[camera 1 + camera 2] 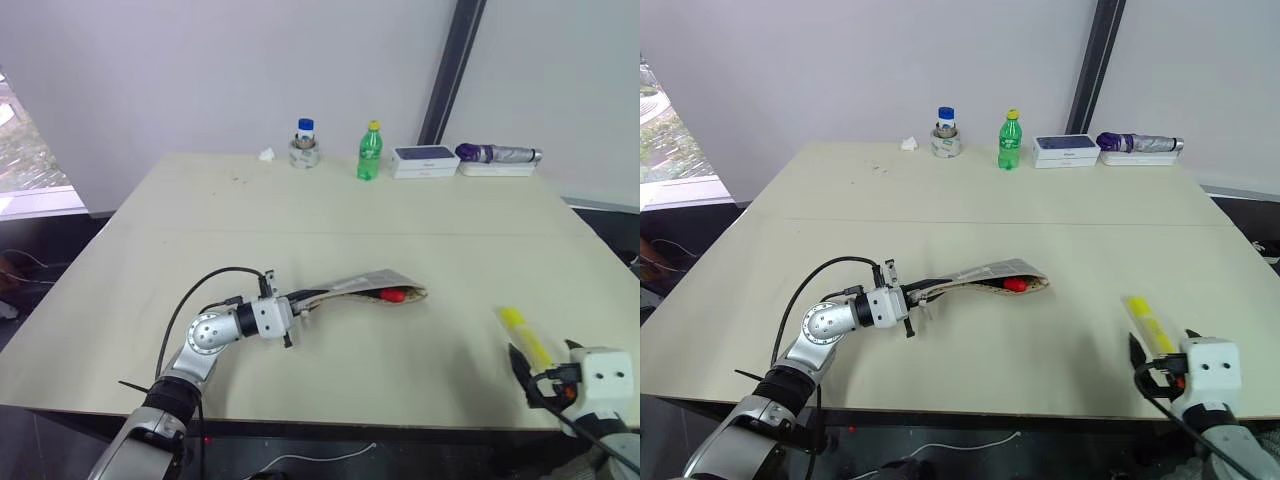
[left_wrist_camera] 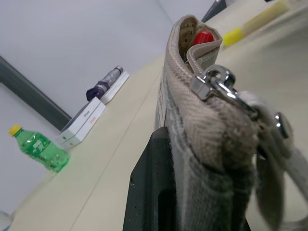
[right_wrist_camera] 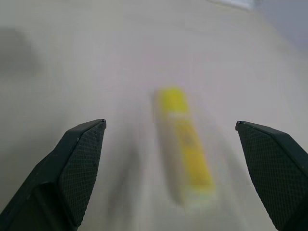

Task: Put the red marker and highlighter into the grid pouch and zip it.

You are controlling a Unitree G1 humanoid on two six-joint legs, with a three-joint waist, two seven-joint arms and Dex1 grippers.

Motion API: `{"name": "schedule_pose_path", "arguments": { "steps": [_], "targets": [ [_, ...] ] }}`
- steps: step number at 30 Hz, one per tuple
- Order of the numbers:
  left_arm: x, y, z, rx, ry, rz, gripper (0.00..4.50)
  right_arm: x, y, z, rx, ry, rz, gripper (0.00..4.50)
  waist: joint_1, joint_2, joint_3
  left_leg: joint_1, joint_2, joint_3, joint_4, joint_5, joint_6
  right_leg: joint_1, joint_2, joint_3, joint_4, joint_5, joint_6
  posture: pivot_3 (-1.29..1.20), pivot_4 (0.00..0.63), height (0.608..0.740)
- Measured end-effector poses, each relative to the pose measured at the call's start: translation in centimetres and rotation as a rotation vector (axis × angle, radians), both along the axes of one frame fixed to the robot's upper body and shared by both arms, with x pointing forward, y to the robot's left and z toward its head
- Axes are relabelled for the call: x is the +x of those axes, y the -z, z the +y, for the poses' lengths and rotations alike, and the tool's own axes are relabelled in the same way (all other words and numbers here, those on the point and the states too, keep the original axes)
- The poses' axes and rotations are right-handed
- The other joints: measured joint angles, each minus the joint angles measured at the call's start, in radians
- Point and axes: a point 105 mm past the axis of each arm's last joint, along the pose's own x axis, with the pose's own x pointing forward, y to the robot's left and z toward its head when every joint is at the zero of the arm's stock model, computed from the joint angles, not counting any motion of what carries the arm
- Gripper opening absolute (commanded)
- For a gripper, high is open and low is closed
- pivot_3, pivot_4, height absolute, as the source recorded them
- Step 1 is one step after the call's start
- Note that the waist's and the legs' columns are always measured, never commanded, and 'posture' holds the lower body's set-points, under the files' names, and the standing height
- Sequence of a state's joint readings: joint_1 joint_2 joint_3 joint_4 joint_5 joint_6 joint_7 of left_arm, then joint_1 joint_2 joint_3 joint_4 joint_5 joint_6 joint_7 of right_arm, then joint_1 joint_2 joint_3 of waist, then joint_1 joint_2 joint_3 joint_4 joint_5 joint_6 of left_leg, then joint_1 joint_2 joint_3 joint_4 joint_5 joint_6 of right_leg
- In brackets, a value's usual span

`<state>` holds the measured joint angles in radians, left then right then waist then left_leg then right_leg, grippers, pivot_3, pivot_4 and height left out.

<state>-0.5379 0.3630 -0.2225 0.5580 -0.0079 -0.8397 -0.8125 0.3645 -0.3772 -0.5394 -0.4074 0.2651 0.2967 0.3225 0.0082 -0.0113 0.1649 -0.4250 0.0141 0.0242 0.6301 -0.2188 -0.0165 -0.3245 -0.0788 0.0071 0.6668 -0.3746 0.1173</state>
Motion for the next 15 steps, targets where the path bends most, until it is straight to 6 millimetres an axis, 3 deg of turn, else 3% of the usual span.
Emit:
{"name": "schedule_pose_path", "arguments": {
  "steps": [9, 12, 15],
  "targets": [
    [-0.1, 0.4, -0.1, 0.016, -0.005, -0.002, 0.00, 1.2, 2.3, -1.3, 0.195, -0.063, 0.180, 4.48, 0.003, 0.000, 0.000, 0.000, 0.000, 0.001, 0.000, 0.000, 0.001, 0.000, 0.000, 0.001, -0.001, 0.000, 0.000, 0.00, 0.150, 0.740],
    [-0.2, 0.4, -0.1, 0.017, -0.008, -0.005, 0.00, 1.8, 2.6, -1.9, 0.233, -0.041, 0.195, 3.59, 0.002, 0.000, 0.000, 0.000, 0.000, 0.001, 0.001, 0.000, 0.001, 0.000, 0.000, 0.001, 0.000, 0.000, 0.000, 0.00, 0.150, 0.740],
    [-0.2, 0.3, -0.2, 0.015, -0.008, -0.012, 0.00, 2.1, 2.4, -2.1, 0.230, -0.045, 0.213, 2.04, 0.002, 0.000, 0.000, 0.000, 0.000, 0.000, 0.000, 0.000, 0.001, 0.000, 0.000, 0.001, 0.000, 0.000, 0.000, 0.00, 0.150, 0.740]
  ]
}}
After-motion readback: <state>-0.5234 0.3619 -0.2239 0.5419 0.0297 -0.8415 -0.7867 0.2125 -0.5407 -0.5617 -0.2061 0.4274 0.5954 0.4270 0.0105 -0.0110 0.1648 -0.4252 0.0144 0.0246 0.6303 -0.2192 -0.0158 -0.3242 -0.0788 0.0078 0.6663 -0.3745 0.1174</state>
